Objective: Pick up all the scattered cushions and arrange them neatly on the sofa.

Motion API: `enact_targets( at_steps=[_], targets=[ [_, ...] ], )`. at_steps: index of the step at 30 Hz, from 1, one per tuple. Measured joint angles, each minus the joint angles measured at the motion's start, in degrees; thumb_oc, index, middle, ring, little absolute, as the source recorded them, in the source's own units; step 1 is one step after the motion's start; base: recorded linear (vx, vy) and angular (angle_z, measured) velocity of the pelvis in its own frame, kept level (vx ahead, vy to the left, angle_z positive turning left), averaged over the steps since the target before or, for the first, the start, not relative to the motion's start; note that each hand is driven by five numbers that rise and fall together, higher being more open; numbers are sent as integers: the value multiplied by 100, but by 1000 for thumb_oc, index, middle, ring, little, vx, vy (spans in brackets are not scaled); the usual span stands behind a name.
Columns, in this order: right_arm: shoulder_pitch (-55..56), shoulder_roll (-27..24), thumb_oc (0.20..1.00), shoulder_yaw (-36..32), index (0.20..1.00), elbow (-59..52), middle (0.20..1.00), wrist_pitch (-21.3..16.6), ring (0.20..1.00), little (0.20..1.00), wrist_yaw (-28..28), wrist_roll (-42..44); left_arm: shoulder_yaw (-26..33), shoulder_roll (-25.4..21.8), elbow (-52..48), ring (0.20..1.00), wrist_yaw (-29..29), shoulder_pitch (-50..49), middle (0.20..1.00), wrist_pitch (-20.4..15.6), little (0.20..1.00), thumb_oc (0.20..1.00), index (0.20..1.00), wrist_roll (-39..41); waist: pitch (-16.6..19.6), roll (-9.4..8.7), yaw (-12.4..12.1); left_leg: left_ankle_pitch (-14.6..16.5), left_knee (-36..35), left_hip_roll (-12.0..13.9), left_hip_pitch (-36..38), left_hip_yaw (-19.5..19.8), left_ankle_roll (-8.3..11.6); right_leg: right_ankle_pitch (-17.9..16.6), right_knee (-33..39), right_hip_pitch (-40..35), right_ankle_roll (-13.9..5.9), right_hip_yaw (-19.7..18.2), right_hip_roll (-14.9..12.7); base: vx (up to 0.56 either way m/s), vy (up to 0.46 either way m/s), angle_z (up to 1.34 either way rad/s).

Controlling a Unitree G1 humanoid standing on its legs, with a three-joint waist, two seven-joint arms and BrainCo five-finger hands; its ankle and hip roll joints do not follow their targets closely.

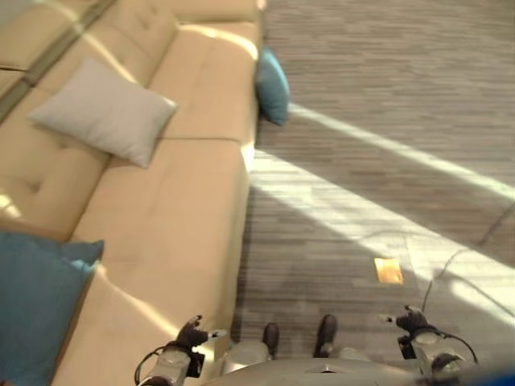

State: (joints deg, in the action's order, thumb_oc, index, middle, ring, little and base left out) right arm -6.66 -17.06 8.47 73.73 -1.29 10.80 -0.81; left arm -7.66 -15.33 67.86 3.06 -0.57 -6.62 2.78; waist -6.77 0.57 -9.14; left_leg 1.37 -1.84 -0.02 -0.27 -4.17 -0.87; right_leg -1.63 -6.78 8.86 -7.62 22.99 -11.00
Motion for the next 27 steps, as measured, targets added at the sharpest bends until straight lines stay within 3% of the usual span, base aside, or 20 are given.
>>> enact_targets(
  at_steps=[1,2,6,9,10,11,12,14,17,18,20,22,23,24,26,27],
  targets=[
    [-22,65,1000,-3,1000,-12,1000,10,1000,1000,-15,-18,157,-58,71,1000,8,-78,1000,-4,1000,1000,1000,5,6,-59,-112,14,-31,-7,28,-66,34,73,-34,-1,36,79,-51,41,-63,-52],
    [-17,107,1000,2,1000,-15,1000,25,1000,1000,-38,-41,206,-125,171,1000,20,-140,1000,17,1000,1000,1000,8,62,-201,-121,51,-15,8,34,-149,82,67,66,-9,245,119,-25,90,-143,-41],
    [101,11,1000,1,1000,-1,1000,32,1000,1000,-36,-39,220,-43,345,1000,107,-235,1000,34,1000,1000,1000,29,57,-66,25,62,38,271,31,2,264,36,427,-231,311,171,295,150,-240,-1],
    [172,9,1000,60,1000,-14,1000,24,1000,1000,-32,-18,191,-5,440,1000,112,-281,1000,98,1000,1000,1000,116,59,-112,13,123,434,590,-112,222,486,68,751,-379,578,148,701,96,-264,-10],
    [188,20,1000,35,1000,-38,1000,9,1000,1000,-6,18,211,33,460,1000,121,-248,1000,103,1000,1000,1000,128,64,-174,19,95,786,575,-330,367,546,56,891,-440,579,180,716,228,-203,-12],
    [144,88,1000,20,1000,-69,1000,-24,1000,1000,31,93,179,87,497,1000,114,-47,1000,103,1000,1000,1000,237,13,-386,-34,41,2033,439,-933,383,649,5,1156,-522,672,68,709,200,-130,-29],
    [67,96,1000,87,1000,-84,1000,-37,1000,1000,50,150,122,94,431,1000,116,-23,1000,101,1000,1000,1000,288,-8,-485,-55,161,2470,361,-1205,558,704,-65,1230,-607,948,-171,721,219,-82,-77],
    [-2,26,1000,149,1000,-81,1000,-37,1000,1000,73,188,110,121,392,1000,107,-121,1000,93,1000,1000,1000,287,95,-464,-87,255,1747,142,-1194,997,755,-68,1230,-542,963,-293,757,190,-47,-67],
    [-14,-40,1000,149,1000,-1,1000,2,1000,1000,75,194,111,108,303,1000,111,-37,1000,78,1000,1000,1000,288,92,-371,14,139,999,-202,-1328,1113,677,10,1232,-562,1019,-346,816,237,-40,-13],
    [-49,-39,1000,146,1000,19,1000,30,1000,1000,76,196,96,121,312,1000,108,41,1000,65,1000,1000,1000,288,81,-387,-19,-89,522,-515,-1416,1158,680,45,1231,-544,1052,-481,820,242,-43,-24],
    [-224,-20,1000,146,1000,56,1000,30,1000,1000,77,198,93,125,312,1000,107,89,1000,65,1000,1000,1000,289,5,-321,-154,-334,188,-720,-1518,1275,720,72,1231,-596,1091,-664,917,304,-17,-59],
    [-421,66,1000,152,1000,61,1000,18,1000,1000,70,199,167,96,338,1000,106,38,1000,84,1000,1000,1000,289,25,-215,-382,-456,316,-594,-1691,1268,763,146,1233,-720,1160,-902,1153,350,27,-97],
    [-436,106,1000,150,1000,58,1000,7,1000,1000,69,194,218,65,347,1000,104,-39,1000,95,1000,1000,1000,286,27,-220,-431,-447,473,-483,-1630,1260,753,233,1232,-837,1102,-1014,1199,445,69,-74],
    [-425,124,1000,152,1000,76,1000,-4,1000,1000,70,181,216,47,355,1000,105,-109,1000,99,1000,1000,1000,277,62,-246,-440,-471,541,-436,-1563,1180,754,308,1231,-936,1038,-1122,1193,417,94,-55],
    [-388,136,1000,259,1000,225,1000,-5,1000,1000,61,168,216,-9,440,1000,102,-150,1000,113,1000,1000,1000,274,148,-356,-486,-424,655,-532,-1368,1011,559,681,1021,-1058,960,-1175,1016,284,83,-68],
    [-344,146,1000,325,1000,244,1000,-11,1000,1000,52,162,183,-82,434,1000,106,-230,1000,128,1000,1000,1000,269,186,-376,-561,-389,605,-509,-1208,756,434,927,567,-1022,681,-1078,902,243,94,-88]
  ],
)
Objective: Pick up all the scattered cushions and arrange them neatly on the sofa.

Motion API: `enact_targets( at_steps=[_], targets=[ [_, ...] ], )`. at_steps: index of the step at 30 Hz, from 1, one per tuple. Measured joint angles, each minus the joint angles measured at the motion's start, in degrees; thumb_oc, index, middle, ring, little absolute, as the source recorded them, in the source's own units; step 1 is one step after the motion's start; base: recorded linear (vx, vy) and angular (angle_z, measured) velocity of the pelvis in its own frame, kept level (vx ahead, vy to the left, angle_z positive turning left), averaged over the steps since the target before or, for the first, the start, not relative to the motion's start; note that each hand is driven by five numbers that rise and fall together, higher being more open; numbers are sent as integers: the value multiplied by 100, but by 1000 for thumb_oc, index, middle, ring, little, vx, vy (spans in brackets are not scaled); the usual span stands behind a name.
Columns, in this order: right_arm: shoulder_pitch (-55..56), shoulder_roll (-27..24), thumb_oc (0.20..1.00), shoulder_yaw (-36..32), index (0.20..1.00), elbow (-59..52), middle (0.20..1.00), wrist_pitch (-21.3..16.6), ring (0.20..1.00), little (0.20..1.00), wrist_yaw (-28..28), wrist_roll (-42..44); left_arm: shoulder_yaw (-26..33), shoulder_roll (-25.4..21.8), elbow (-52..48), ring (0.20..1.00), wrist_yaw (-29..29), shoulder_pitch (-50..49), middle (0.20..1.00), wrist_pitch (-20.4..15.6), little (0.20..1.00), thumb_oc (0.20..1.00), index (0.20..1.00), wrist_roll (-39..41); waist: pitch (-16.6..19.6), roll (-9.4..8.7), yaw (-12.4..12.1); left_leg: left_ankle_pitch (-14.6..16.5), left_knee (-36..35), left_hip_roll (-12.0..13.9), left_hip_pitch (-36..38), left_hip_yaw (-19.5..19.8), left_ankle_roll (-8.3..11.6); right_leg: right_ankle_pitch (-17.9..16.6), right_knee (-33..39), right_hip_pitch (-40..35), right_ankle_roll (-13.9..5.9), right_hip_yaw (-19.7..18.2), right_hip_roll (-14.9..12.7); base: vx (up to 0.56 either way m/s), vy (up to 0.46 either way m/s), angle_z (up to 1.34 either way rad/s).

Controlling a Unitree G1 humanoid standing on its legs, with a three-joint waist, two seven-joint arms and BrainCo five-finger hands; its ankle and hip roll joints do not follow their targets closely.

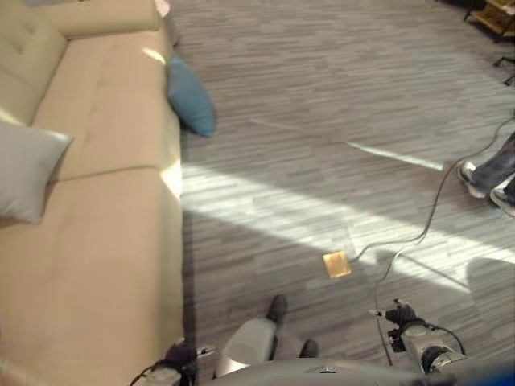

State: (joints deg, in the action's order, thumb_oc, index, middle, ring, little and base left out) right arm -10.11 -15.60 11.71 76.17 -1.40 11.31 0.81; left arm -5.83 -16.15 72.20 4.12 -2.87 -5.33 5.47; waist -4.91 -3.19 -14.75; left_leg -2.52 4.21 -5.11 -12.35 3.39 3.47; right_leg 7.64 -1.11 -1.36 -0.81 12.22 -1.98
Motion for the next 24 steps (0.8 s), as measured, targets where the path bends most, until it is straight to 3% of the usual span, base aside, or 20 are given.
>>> enact_targets(
  at_steps=[1,3,4,6,7,8,9,11,13,15,16,17,18,19,21,22,23,24],
  targets=[
    [80,-11,1000,37,1000,-35,1000,-3,1000,1000,-2,-1,-37,-97,-69,1000,-4,52,1000,5,1000,1000,1000,-3,30,-2,8,34,-14,10,156,-113,-97,55,-612,169,-357,85,-127,339,144,-78],
    [112,-62,1000,12,1000,-142,1000,-12,1000,1000,-34,-85,-63,-221,-217,1000,4,215,1000,3,1000,1000,1000,-14,-59,174,166,41,-209,57,465,-78,-391,48,-3402,1267,-1397,141,-401,294,130,-20],
    [137,-58,1000,44,1000,-218,1000,13,1000,1000,-59,-130,-82,-309,-226,1000,4,365,1000,-3,1000,1000,1000,-37,-94,224,366,65,-231,18,537,64,-385,-12,-4151,1693,-1393,140,-488,369,73,43],
    [239,7,1000,43,1000,-215,1000,139,1000,1000,-111,-214,-146,-336,-238,1000,8,540,1000,-51,1000,1000,1000,-36,-88,345,478,325,-556,-11,956,85,-357,-126,-3849,2093,-1133,566,-749,471,-55,31],
    [332,35,1000,104,1000,-219,1000,122,1000,1000,-108,-215,-129,-290,-171,1000,6,625,1000,-38,1000,1000,1000,-37,-1,210,562,795,-404,-8,981,-210,92,-273,-2853,2017,-846,862,-915,565,-169,27],
    [421,119,1000,114,1000,-186,1000,165,1000,1000,-126,-215,-91,-266,-120,1000,12,677,1000,-43,1000,1000,1000,-34,32,38,543,956,261,-233,973,-188,-833,-551,-1178,1961,-895,902,-1369,617,-208,37],
    [428,147,1000,116,1000,-230,1000,165,1000,1000,-141,-216,-76,-237,-94,1000,10,556,1000,-6,1000,1000,1000,-35,31,99,562,921,165,-224,1184,-108,-901,-682,-645,1872,-829,905,-1301,491,-186,44],
    [508,106,1000,93,1000,-261,1000,160,1000,1000,-144,-216,-64,-163,24,1000,0,516,1000,-10,1000,1000,1000,-39,75,165,616,1008,-1,-223,1395,154,-759,-914,-217,1879,-801,923,-1166,472,-179,51],
    [532,96,1000,46,1000,-206,1000,210,1000,1000,-145,-215,-21,-114,54,1000,14,548,1000,-22,1000,1000,1000,-42,118,178,687,1015,-227,-172,1630,438,-745,-1135,260,1769,-708,921,-859,462,-204,90],
    [559,116,1000,31,1000,-197,1000,216,1000,1000,-146,-213,-16,-18,170,1000,10,405,1000,-14,1000,1000,1000,-45,186,266,787,1133,-196,-54,1945,800,-547,-1378,45,1554,-297,1071,-278,253,-209,113],
    [585,122,1000,8,1000,-202,1000,213,1000,1000,-145,-210,-20,-17,170,1000,6,352,1000,-11,1000,1000,1000,-43,240,151,785,1160,43,-179,1919,785,-503,-1513,154,1412,-116,1074,-175,159,-255,112],
    [605,49,1000,-28,1000,-207,1000,188,1000,1000,-108,-191,-25,64,141,1000,23,361,1000,-4,1000,1000,1000,-35,230,-69,726,1316,1440,-526,1320,442,-290,-1643,370,1182,655,1136,-238,182,-248,78],
    [509,-19,1000,-53,1000,-204,1000,176,1000,1000,-64,-168,-46,122,58,1000,5,328,1000,-27,1000,1000,1000,-37,199,-123,589,1328,2804,-498,494,49,-220,-1589,426,1163,828,953,-282,260,-244,57],
    [453,-45,1000,-56,1000,-271,1000,102,1000,1000,-20,-149,-46,124,-10,1000,7,326,1000,-42,1000,1000,1000,-35,187,-161,460,1374,3522,-286,-88,-143,-291,-1425,518,1039,753,886,-216,298,-160,5],
    [175,2,1000,-49,1000,-337,1000,35,1000,1000,7,-140,-45,36,10,1000,3,208,1000,2,1000,1000,1000,-33,67,-161,260,1390,3504,399,-591,-95,-290,-1181,629,632,819,809,86,340,-83,-28],
    [66,20,1000,2,1000,-333,1000,34,1000,1000,14,-139,-45,1,10,1000,0,135,1000,11,1000,1000,1000,-33,-25,-258,211,1310,2923,503,-593,-33,-159,-1064,631,450,783,713,106,463,-2,-57],
    [33,-10,1000,32,1000,-318,1000,37,1000,1000,17,-139,-48,-7,-4,1000,-2,141,1000,5,1000,1000,1000,-32,-98,-311,206,1031,1688,485,-630,31,-14,-842,660,275,596,691,90,488,16,-34],
    [74,-30,1000,30,1000,-307,1000,38,1000,1000,18,-139,-47,-3,-11,1000,-5,168,1000,4,1000,1000,1000,-31,-110,-281,220,783,963,394,-592,44,-23,-744,662,159,512,718,81,586,48,-2]
  ],
)
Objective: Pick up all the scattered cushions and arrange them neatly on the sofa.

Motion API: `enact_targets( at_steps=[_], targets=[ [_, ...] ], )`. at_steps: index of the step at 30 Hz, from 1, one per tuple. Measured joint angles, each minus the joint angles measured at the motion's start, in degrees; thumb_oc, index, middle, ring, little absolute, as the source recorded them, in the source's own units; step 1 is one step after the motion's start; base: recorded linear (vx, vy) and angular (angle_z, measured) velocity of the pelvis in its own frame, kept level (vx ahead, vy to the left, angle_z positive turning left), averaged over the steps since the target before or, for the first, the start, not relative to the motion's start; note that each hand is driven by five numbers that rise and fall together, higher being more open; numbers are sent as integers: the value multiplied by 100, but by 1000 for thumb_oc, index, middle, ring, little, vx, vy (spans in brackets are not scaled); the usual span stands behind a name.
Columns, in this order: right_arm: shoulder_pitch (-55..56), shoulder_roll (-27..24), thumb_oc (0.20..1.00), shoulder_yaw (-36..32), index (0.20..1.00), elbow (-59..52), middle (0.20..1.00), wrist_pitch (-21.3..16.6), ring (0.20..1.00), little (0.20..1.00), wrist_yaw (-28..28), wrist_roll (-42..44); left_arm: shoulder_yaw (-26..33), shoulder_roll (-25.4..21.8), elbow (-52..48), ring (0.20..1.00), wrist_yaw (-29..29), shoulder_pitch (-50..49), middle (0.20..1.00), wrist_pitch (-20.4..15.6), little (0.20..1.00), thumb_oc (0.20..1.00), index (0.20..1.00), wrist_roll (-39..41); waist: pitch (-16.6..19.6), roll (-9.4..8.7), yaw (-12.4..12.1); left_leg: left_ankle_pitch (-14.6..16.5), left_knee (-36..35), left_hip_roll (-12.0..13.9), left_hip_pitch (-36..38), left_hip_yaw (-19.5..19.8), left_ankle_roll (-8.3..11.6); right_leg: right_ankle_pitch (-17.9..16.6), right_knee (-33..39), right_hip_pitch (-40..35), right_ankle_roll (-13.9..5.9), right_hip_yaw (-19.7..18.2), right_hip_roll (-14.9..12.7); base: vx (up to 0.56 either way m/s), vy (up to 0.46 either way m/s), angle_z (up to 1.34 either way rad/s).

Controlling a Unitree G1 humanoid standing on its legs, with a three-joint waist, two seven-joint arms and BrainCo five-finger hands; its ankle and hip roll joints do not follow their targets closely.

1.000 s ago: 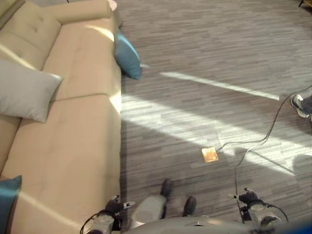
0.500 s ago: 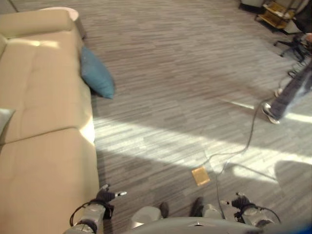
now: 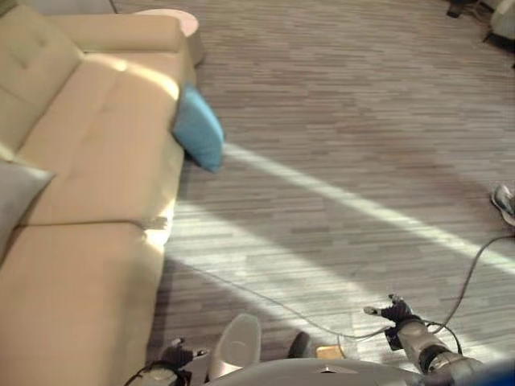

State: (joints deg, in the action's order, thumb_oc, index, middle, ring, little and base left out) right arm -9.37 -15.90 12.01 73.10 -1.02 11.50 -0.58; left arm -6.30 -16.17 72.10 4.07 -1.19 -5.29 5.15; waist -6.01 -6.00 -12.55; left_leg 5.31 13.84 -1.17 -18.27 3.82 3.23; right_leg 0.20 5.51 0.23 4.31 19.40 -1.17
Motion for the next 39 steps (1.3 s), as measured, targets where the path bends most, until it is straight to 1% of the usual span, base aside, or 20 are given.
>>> enact_targets(
  at_steps=[1,4,7,9,11,12,16,18,19,21,23,24,26,28,30,32,34,36,37,39],
  targets=[
    [113,-21,1000,-9,1000,151,1000,37,1000,1000,-6,0,1,20,-25,1000,0,61,1000,-10,1000,1000,1000,0,-59,127,38,-504,-1055,-205,173,35,53,164,3,-236,-131,43,-4,434,40,15],
    [133,12,1000,-10,1000,258,1000,69,1000,1000,-18,-4,7,11,21,1000,-1,108,1000,-9,1000,1000,1000,-4,-26,346,10,-1401,-1538,-332,337,-67,235,442,1,-499,-423,-32,23,372,54,-14],
    [34,83,1000,10,1000,199,1000,7,1000,1000,-64,-31,67,-83,15,1000,-4,124,1000,0,1000,1000,1000,-7,20,257,-111,-1073,-1481,-509,837,-333,-476,596,-523,-747,-975,53,-240,267,85,-46],
    [10,98,1000,11,1000,202,1000,-27,1000,1000,-67,-72,50,-177,-11,1000,-4,246,1000,-11,1000,1000,1000,-9,116,248,-101,-803,-1478,-511,1112,-318,-594,813,-1693,-438,-1302,207,-414,276,188,-10],
    [-29,76,1000,48,1000,4,1000,-32,1000,1000,-88,-79,-17,-270,-46,1000,-20,398,1000,11,1000,1000,1000,-12,55,366,-5,-676,-1462,-478,1422,-301,-1310,549,-4401,707,-1770,-66,-852,245,107,-9],
    [46,113,1000,44,1000,-162,1000,-51,1000,1000,-97,-78,-19,-297,-3,1000,-13,339,1000,15,1000,1000,1000,-11,98,400,180,-676,-1475,-473,1555,-270,-1154,607,-5097,1191,-1829,-116,-1051,327,57,19],
    [518,169,1000,111,1000,-111,1000,59,1000,1000,-136,-79,-106,-237,-87,1000,-17,146,1000,-8,1000,1000,1000,-12,218,421,356,-213,-1757,-587,2297,-143,-867,548,-3207,1962,-1426,342,-1275,497,-172,16],
    [569,135,1000,22,1000,10,1000,98,1000,1000,-153,-79,0,-124,331,1000,-27,187,1000,20,1000,1000,1000,-13,285,341,401,150,-1625,-781,2374,184,-438,178,-803,1896,-1415,341,-1110,577,-328,36],
    [640,117,1000,-66,1000,20,1000,161,1000,1000,-151,-78,17,-64,388,1000,-27,267,1000,26,1000,1000,1000,-13,284,412,415,232,-1501,-731,2389,461,-568,-22,-91,1824,-1327,282,-962,417,-225,103],
    [667,136,1000,13,1000,-12,1000,192,1000,1000,-163,-77,70,14,387,1000,-7,355,1000,-7,1000,1000,1000,-20,192,615,443,253,-1461,-524,2674,814,-553,-338,-89,1728,-1060,280,-694,365,-198,128],
    [720,121,1000,41,1000,-15,1000,121,1000,1000,-180,-79,46,57,406,1000,-5,-114,1000,6,1000,1000,1000,-26,488,319,569,321,-1218,-768,3191,789,-438,-995,-512,1389,-29,303,-197,457,-372,127],
    [702,-46,1000,19,1000,11,1000,144,1000,1000,-176,-78,13,262,405,1000,-18,-160,1000,28,1000,1000,1000,-25,568,536,485,425,-1010,-585,3201,716,-300,-926,-439,1205,229,320,-27,346,-379,91],
    [586,-59,1000,-7,1000,-122,1000,121,1000,1000,-95,-20,-12,313,382,1000,-3,18,1000,48,1000,1000,1000,-17,457,374,490,604,1285,-602,1979,160,156,-714,-75,847,313,497,-97,226,-218,85],
    [15,159,1000,45,1000,-269,1000,14,1000,1000,-69,-12,-79,-23,18,1000,-4,112,1000,-4,1000,1000,1000,-13,16,-106,132,876,1521,-216,1144,-462,-116,-268,-28,336,358,297,16,405,-109,-7],
    [-102,91,1000,38,1000,-250,1000,-57,1000,1000,-10,-12,-46,20,28,1000,-26,206,1000,3,1000,1000,1000,-13,-206,45,48,288,-7,-60,170,-229,-6,242,8,-332,-9,422,0,822,21,-8],
    [103,62,1000,261,1000,232,1000,99,1000,1000,-38,-4,23,-8,232,1000,-66,448,1000,-46,1000,1000,1000,-14,-168,201,79,-226,-747,-452,-3,-307,121,683,5,-726,-194,630,-32,466,76,47],
    [116,204,1000,172,1000,175,1000,57,1000,1000,-93,-20,190,-222,142,1000,-118,104,1000,28,1000,1000,1000,-10,1,191,-200,-955,-611,-479,41,-349,-389,1009,-338,-896,-609,276,-46,333,109,-74],
    [105,239,1000,160,1000,60,1000,1,1000,1000,-108,-24,185,-283,174,1000,-128,-46,1000,98,1000,1000,1000,-11,121,86,-88,-755,-654,-688,307,-318,-646,1170,-956,-842,-871,293,-322,330,171,-22],
    [103,176,1000,150,1000,38,1000,4,1000,1000,-116,-65,168,-217,155,1000,-129,88,1000,109,1000,1000,1000,-12,126,299,-53,-741,-998,-666,827,-245,-830,1299,-2990,-222,-1141,254,-596,231,133,19],
    [117,183,1000,172,1000,-5,1000,13,1000,1000,-135,-75,-43,-247,71,1000,-122,187,1000,59,1000,1000,1000,-12,200,434,86,-753,-1192,-655,1149,-126,-778,1291,-3886,360,-1278,257,-690,305,99,33]
  ],
)
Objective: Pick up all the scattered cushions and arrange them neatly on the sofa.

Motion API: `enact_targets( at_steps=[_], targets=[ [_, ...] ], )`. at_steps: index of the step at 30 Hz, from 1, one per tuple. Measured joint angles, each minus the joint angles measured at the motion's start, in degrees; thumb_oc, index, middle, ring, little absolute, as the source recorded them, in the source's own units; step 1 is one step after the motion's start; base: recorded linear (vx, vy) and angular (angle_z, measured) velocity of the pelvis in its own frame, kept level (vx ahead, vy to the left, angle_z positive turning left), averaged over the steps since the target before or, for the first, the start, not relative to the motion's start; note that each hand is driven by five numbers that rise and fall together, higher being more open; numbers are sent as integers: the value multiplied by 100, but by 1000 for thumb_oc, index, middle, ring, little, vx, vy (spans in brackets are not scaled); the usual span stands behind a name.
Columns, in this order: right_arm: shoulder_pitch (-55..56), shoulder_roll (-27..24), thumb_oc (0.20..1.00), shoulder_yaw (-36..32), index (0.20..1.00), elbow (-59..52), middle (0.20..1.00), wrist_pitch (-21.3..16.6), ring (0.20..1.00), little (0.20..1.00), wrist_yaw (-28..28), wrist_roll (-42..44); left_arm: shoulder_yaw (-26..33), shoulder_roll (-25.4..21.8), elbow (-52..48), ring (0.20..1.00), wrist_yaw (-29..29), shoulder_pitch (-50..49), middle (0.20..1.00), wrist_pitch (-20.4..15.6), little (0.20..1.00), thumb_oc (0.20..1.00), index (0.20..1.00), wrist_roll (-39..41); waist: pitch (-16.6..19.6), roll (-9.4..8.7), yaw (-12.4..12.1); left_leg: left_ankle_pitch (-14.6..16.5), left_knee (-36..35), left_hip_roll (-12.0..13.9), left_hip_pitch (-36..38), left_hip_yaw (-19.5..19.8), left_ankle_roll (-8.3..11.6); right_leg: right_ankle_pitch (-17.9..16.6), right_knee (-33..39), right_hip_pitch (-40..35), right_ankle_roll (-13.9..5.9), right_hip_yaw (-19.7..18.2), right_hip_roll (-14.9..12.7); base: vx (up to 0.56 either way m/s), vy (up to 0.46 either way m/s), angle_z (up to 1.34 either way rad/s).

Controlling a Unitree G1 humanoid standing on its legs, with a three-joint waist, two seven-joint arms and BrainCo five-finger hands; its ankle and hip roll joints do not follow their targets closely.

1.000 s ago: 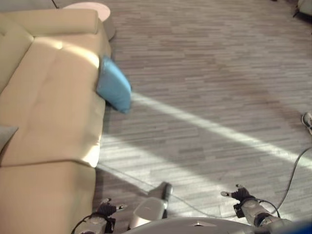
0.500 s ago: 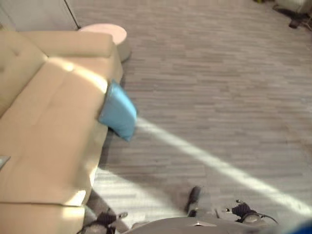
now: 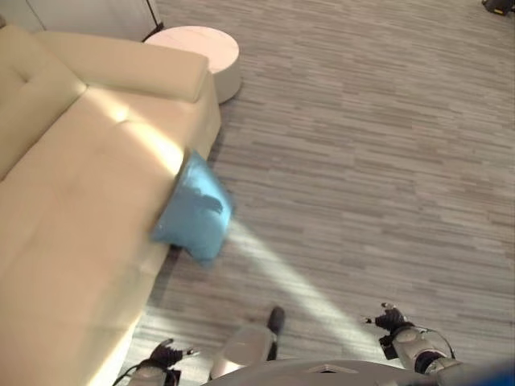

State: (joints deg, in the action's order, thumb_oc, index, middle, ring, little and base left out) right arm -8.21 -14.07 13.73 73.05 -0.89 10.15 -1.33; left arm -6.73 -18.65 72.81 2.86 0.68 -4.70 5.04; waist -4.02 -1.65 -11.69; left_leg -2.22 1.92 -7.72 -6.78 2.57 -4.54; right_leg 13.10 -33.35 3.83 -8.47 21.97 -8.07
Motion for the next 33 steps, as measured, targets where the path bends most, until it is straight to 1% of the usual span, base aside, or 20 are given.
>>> enact_targets(
  at_steps=[2,3,4,5,6,7,9,10,11,14,17,19,22,23,24,27,28,29,31,33],
  targets=[
    [65,-34,1000,2,1000,-136,1000,25,1000,1000,-14,0,-173,30,-75,1000,-2,166,1000,2,1000,1000,1000,0,9,152,216,289,-44,-15,312,353,127,-131,-587,985,-47,-117,13,525,-98,53],
    [168,-50,1000,5,1000,-198,1000,44,1000,1000,-34,0,-222,70,-60,1000,-1,196,1000,5,1000,1000,1000,1,13,201,206,471,-104,19,479,398,436,-191,-362,1144,34,-96,98,812,-305,106],
    [435,-45,1000,118,1000,-321,1000,38,1000,1000,-35,0,-111,167,179,1000,-8,340,1000,30,1000,1000,1000,2,51,112,467,1260,560,211,286,-261,426,-463,1620,1044,230,-94,-47,614,-352,101],
    [502,-1,1000,31,1000,-103,1000,92,1000,1000,-45,0,-149,168,185,1000,2,343,1000,55,1000,1000,1000,-4,51,-20,479,1076,183,104,693,-23,-27,-810,2219,1336,24,-390,-394,711,-433,180],
    [602,-11,1000,32,1000,-60,1000,190,1000,1000,-45,6,-156,252,309,1000,10,467,1000,38,1000,1000,1000,-3,-12,10,614,1084,-9,213,1028,396,24,-1202,3086,1170,161,-508,-101,535,-360,138],
    [516,4,1000,36,1000,-63,1000,181,1000,1000,-46,3,-126,284,277,1000,6,377,1000,35,1000,1000,1000,-3,-4,59,596,1131,-23,321,1332,472,104,-1635,3180,1157,553,-392,400,452,-275,123],
    [571,-23,1000,18,1000,-87,1000,131,1000,1000,-34,4,-123,267,277,1000,2,170,1000,36,1000,1000,1000,-4,171,-211,649,1169,105,115,1550,517,228,-2259,3566,917,991,-376,614,193,-172,65],
    [589,-151,1000,-39,1000,-118,1000,118,1000,1000,-16,19,-109,404,293,1000,6,98,1000,43,1000,1000,1000,-3,241,-137,564,1303,383,153,1551,566,437,-2300,3733,674,1362,-341,717,73,-167,77],
    [499,-188,1000,-28,1000,-144,1000,113,1000,1000,20,51,-101,423,222,1000,0,112,1000,6,1000,1000,1000,-1,168,-249,519,1412,1188,55,1121,545,774,-2216,3864,528,1410,-469,585,84,-185,60],
    [246,-225,1000,-10,1000,-246,1000,26,1000,1000,78,163,36,381,151,1000,7,190,1000,-58,1000,1000,1000,9,-49,-348,206,1479,2815,420,114,230,853,-1819,3863,257,1552,-384,630,70,-95,31],
    [-41,-151,1000,12,1000,-300,1000,-66,1000,1000,95,230,44,293,157,1000,5,126,1000,-34,1000,1000,1000,9,-234,-493,171,1422,2304,814,-358,226,931,-1734,3860,-48,1458,-316,592,300,-73,14],
    [-59,-254,1000,-23,1000,-283,1000,-38,1000,1000,121,248,113,364,158,1000,0,163,1000,0,1000,1000,1000,14,-380,-500,179,1335,1468,689,-655,-151,957,-1321,3896,-428,1211,181,385,284,-15,86],
    [85,-320,1000,-86,1000,-65,1000,-14,1000,1000,122,265,65,344,-98,1000,1,110,1000,-26,1000,1000,1000,16,-235,-189,44,274,709,648,-795,-813,579,-1031,3868,-814,822,469,521,147,64,58],
    [56,-231,1000,-85,1000,-96,1000,-38,1000,1000,115,264,44,267,-42,1000,2,54,1000,33,1000,1000,1000,17,-197,-231,-10,159,656,619,-713,-879,234,-935,3739,-810,655,371,469,173,101,-30],
    [42,-173,1000,-87,1000,-148,1000,-75,1000,1000,108,262,16,204,-48,1000,0,18,1000,42,1000,1000,1000,15,-172,-274,-8,186,510,525,-600,-912,222,-922,3617,-784,569,370,363,160,168,-7],
    [11,-179,1000,-190,1000,-69,1000,-9,1000,1000,73,225,21,192,-71,1000,0,58,1000,44,1000,1000,1000,16,-82,-90,58,130,-96,309,56,-612,11,-511,1898,-508,157,635,-136,123,101,42],
    [-10,-172,1000,-162,1000,-89,1000,-7,1000,1000,50,224,6,116,-76,1000,1,203,1000,6,1000,1000,1000,23,-56,-37,122,174,-194,270,280,-366,-108,-330,583,-60,-95,536,-450,179,27,91],
    [-10,-167,1000,-157,1000,-143,1000,-6,1000,1000,30,224,-9,68,-60,1000,3,358,1000,6,1000,1000,1000,43,-62,-39,212,195,-198,235,352,-94,-125,-245,223,172,-226,288,-435,205,-33,115],
    [-21,-173,1000,-154,1000,-188,1000,5,1000,1000,26,225,-68,70,-84,1000,3,501,1000,-50,1000,1000,1000,60,-58,-45,228,219,-202,184,483,217,-89,-195,147,525,-214,-65,-318,199,-121,111],
    [-33,-177,1000,-104,1000,-319,1000,-9,1000,1000,26,226,-238,139,-71,1000,5,514,1000,-74,1000,1000,1000,59,-75,37,225,306,-197,145,624,702,44,-172,973,639,-18,-315,-128,174,-144,109]
  ],
)
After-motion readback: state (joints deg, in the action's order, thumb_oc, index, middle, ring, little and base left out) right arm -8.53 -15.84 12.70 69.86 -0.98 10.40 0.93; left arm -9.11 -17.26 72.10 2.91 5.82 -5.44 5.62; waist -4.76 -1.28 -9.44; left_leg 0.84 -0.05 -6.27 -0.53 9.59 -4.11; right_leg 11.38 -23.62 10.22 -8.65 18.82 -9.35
